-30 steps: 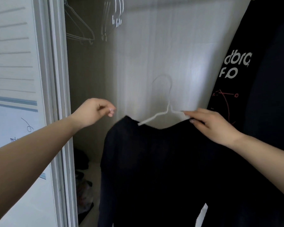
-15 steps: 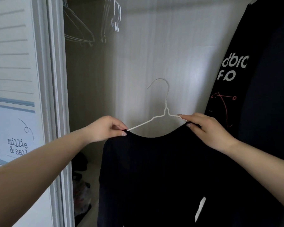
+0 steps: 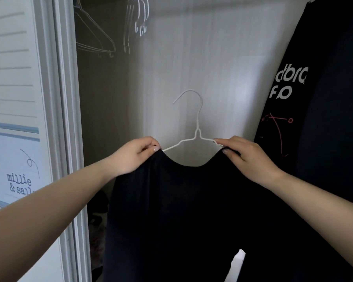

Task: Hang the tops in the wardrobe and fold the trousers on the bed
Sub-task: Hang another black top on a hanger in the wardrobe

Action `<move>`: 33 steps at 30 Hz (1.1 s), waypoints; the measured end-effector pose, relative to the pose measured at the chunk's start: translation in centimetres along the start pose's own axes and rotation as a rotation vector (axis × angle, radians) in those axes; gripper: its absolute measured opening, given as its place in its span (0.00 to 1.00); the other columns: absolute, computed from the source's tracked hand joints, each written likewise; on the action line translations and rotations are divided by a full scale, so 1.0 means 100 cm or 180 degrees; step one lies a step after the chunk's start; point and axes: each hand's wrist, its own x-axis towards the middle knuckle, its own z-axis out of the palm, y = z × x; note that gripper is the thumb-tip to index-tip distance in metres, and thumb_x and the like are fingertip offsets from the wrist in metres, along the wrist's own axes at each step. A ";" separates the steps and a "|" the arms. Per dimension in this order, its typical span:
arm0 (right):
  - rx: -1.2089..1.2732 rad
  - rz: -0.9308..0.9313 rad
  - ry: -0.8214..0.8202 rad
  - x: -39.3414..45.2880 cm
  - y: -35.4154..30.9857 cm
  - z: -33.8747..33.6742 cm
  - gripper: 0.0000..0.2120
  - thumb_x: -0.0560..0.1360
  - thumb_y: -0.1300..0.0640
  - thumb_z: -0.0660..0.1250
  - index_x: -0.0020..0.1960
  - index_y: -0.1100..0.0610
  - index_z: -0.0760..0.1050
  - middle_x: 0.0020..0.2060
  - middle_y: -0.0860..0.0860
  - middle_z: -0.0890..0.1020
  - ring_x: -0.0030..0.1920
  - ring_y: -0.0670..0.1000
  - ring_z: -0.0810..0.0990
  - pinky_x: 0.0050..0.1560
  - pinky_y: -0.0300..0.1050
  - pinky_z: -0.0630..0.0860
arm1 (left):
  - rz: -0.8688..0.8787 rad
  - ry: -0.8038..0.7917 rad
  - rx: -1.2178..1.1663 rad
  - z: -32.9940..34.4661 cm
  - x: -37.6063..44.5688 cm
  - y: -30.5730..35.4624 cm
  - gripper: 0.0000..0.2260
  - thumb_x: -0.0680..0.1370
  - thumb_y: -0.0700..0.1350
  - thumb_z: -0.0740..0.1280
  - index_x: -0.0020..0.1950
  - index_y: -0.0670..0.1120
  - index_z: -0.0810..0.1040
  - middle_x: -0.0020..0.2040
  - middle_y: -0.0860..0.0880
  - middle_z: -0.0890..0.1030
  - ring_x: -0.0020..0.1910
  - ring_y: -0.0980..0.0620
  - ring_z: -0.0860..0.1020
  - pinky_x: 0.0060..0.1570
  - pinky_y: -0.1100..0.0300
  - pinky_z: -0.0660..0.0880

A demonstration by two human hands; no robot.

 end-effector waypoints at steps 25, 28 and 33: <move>0.1872 0.1249 -0.1235 0.036 0.014 -0.027 0.09 0.77 0.51 0.65 0.45 0.48 0.83 0.42 0.49 0.86 0.45 0.46 0.84 0.47 0.36 0.78 | -0.0197 0.1426 0.0324 -0.021 0.050 -0.014 0.04 0.78 0.45 0.67 0.44 0.50 0.80 0.40 0.55 0.76 0.45 0.54 0.73 0.44 0.65 0.63; 0.1673 0.1270 -0.0993 0.046 0.014 -0.041 0.09 0.77 0.50 0.65 0.44 0.48 0.84 0.41 0.47 0.86 0.43 0.44 0.84 0.43 0.32 0.78 | -0.0134 0.1465 0.0227 -0.020 0.069 -0.002 0.05 0.78 0.45 0.67 0.46 0.48 0.82 0.41 0.56 0.76 0.46 0.55 0.73 0.47 0.64 0.64; 0.1403 0.1279 -0.0898 0.073 0.015 -0.070 0.11 0.78 0.50 0.64 0.44 0.49 0.84 0.40 0.45 0.86 0.39 0.40 0.83 0.39 0.29 0.76 | -0.0080 0.1449 0.0180 -0.024 0.097 0.018 0.05 0.78 0.47 0.67 0.45 0.50 0.82 0.43 0.54 0.77 0.46 0.54 0.74 0.47 0.63 0.65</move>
